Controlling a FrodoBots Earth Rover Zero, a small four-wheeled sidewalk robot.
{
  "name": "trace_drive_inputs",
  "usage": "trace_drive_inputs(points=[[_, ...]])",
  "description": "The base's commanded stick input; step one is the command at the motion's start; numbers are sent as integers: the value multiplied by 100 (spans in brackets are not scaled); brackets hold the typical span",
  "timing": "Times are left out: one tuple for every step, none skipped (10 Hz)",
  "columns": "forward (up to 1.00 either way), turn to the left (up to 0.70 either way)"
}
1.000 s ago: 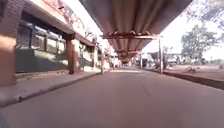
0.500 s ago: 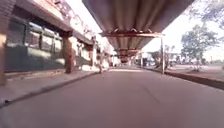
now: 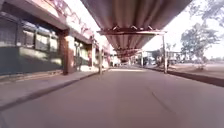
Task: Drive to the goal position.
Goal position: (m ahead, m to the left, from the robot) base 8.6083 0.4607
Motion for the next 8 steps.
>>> trace_drive_inputs(points=[[70,0],[70,0],[70,0],[70,0],[70,0],[70,0],[70,0],[70,0]])
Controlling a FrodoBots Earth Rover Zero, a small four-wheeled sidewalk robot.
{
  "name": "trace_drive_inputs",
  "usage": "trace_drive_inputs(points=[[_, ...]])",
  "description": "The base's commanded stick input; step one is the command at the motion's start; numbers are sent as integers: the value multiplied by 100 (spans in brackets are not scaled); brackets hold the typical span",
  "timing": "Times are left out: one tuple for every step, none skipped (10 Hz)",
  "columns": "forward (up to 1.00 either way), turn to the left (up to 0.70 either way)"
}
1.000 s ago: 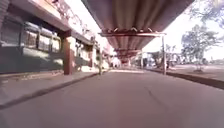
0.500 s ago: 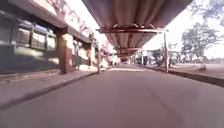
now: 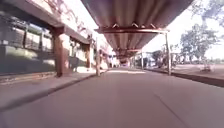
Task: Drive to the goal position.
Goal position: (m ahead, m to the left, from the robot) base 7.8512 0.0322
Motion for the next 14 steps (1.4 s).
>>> trace_drive_inputs(points=[[70,0],[70,0],[70,0],[70,0],[70,0],[70,0],[70,0],[70,0],[70,0],[70,0],[70,0],[70,0],[70,0],[70,0]])
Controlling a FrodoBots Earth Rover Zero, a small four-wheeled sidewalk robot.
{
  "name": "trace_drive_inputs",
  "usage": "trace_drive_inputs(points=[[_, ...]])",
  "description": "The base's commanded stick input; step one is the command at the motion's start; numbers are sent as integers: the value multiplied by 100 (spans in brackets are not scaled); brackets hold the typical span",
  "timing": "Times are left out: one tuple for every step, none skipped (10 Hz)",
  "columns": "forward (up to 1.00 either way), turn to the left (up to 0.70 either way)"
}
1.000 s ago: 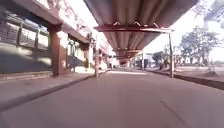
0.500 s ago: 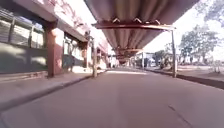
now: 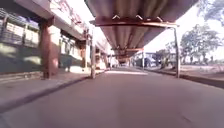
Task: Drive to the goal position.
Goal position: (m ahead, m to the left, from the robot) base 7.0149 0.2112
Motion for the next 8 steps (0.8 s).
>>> trace_drive_inputs(points=[[70,0],[70,0],[70,0],[70,0],[70,0],[70,0],[70,0],[70,0]])
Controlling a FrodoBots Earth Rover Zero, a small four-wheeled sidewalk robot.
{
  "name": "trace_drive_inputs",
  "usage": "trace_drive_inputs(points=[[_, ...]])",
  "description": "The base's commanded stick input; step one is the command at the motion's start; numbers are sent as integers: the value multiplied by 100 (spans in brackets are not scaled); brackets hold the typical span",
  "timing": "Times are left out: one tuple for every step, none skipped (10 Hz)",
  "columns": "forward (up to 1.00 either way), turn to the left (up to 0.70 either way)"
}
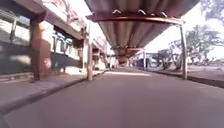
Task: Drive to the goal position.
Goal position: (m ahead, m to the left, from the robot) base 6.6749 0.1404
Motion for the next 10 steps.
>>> trace_drive_inputs(points=[[70,0],[70,0],[70,0],[70,-1],[70,-8],[70,-16],[70,-24],[70,-32],[70,-31],[70,-25]])
